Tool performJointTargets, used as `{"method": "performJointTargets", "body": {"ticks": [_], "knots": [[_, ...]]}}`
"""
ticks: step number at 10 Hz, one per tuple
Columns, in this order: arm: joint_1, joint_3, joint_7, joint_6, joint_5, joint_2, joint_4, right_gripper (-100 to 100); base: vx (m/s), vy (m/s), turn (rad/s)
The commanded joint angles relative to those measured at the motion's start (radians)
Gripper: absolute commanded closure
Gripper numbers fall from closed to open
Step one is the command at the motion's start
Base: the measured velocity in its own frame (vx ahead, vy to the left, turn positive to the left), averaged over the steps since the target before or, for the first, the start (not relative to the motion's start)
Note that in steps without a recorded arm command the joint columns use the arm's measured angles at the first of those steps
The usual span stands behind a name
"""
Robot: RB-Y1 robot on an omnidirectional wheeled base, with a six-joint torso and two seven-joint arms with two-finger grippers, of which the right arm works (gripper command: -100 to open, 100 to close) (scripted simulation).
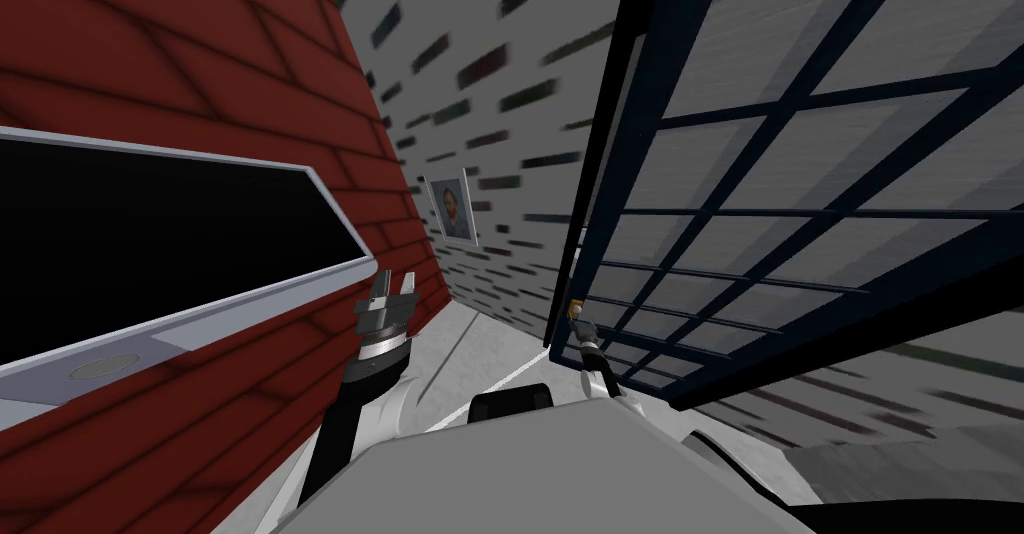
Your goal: Pull the door open
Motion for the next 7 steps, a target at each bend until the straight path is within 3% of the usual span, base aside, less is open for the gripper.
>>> {"method": "performJointTargets", "body": {"ticks": [1,3,4,7], "knots": [[0.018,-0.007,-0.023,-0.003,-0.008,-0.025,-0.005,-100,0.231,-0.032,0.111],[0.026,-0.009,-0.024,0.001,-0.01,-0.03,-0.017,-100,0.163,-0.015,0.049],[0.026,-0.009,-0.024,0.001,-0.01,-0.03,-0.017,100,-0.018,0.003,-0.004],[0.026,-0.009,-0.024,0.001,-0.01,-0.03,-0.017,100,-0.026,0.001,0.005]]}}
